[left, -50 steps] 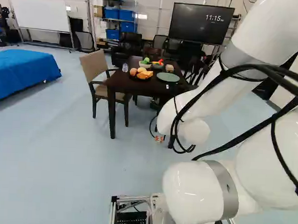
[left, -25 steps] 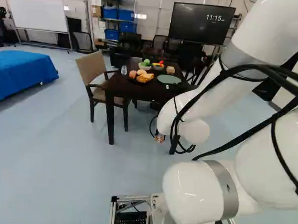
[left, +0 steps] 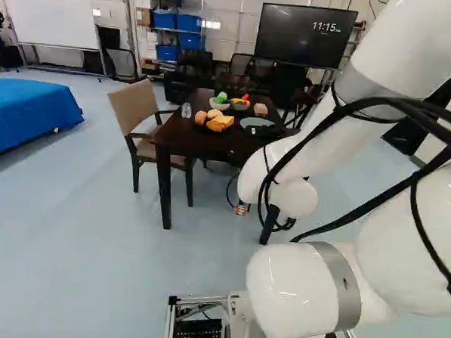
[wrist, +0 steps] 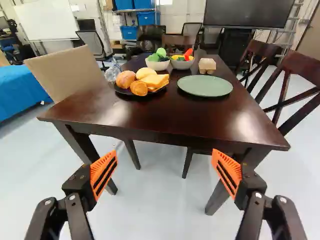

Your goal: Move the croissant to the empty plate

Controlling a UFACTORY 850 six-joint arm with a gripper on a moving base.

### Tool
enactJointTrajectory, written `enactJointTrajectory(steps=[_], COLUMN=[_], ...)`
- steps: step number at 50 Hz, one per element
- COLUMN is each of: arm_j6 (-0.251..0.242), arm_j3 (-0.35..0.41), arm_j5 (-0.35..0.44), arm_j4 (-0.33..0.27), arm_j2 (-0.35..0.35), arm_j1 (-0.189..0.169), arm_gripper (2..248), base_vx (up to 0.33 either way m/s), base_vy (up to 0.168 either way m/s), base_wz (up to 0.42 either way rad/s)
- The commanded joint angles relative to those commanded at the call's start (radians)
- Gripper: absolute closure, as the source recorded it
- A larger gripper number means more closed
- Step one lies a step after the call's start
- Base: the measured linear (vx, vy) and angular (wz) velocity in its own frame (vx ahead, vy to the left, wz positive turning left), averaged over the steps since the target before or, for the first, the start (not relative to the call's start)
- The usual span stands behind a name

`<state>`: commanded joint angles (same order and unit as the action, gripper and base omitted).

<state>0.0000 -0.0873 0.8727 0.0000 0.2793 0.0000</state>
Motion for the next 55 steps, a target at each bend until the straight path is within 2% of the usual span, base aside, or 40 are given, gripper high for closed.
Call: enactJointTrajectory(steps=[55], arm_j6=[0.0], arm_j3=[0.0], arm_j5=[0.0], arm_j4=[0.0], arm_j2=[0.0], arm_j1=[0.0], arm_gripper=[3], base_vx=[0.15], base_vy=[0.055], base_wz=[-0.02])
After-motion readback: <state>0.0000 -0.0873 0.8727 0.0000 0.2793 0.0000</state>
